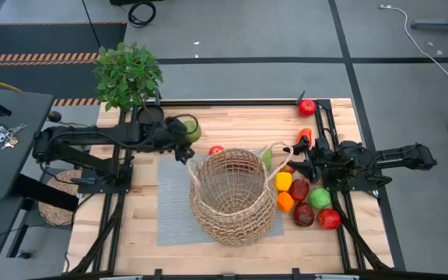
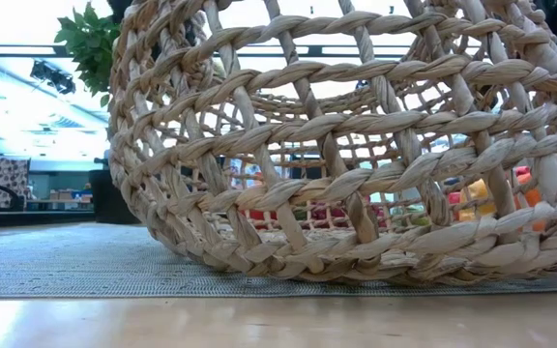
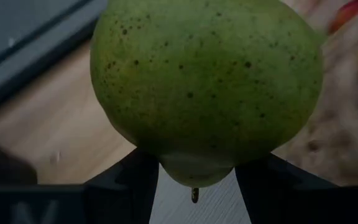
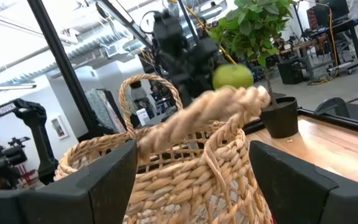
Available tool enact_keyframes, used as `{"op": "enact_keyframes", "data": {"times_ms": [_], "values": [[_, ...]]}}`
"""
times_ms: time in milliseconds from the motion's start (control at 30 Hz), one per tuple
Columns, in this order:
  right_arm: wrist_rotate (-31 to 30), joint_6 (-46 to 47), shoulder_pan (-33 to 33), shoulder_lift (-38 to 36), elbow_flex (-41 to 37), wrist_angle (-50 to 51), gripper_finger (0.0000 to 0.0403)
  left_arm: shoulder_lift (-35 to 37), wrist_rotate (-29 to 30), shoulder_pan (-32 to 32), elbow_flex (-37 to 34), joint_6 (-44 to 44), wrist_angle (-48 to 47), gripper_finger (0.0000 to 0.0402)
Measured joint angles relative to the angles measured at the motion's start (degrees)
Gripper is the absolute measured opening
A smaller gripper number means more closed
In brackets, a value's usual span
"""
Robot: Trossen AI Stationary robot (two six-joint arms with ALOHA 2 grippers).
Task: Build produce basket
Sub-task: Put the green pear into the basket
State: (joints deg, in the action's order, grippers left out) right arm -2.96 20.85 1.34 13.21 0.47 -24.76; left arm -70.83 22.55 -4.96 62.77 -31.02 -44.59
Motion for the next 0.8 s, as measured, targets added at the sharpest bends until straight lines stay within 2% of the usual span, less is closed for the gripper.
{"op": "enact_keyframes", "data": {"times_ms": [167, 400, 600, 800], "values": [[0.0, 0.0, 0.0, 0.0, 0.0, 0.0, 0.0312, 0.0, 0.0, 0.5, 5.8, 2.4, 1.4, 0.0192], [0.0, 0.0, 0.0, 0.0, 0.0, 0.0, 0.0312, -0.6, -1.8, 3.4, 9.8, 7.2, 10.7, 0.0193], [0.0, 0.0, 0.0, 0.0, 0.0, 0.0, 0.0312, -1.0, -1.8, 4.3, 14.2, 10.6, 14.9, 0.0193], [0.0, 0.0, 0.0, 0.0, 0.0, 0.0, 0.0312, -3.1, -1.8, 6.6, 14.5, 15.4, 28.3, 0.0194]]}}
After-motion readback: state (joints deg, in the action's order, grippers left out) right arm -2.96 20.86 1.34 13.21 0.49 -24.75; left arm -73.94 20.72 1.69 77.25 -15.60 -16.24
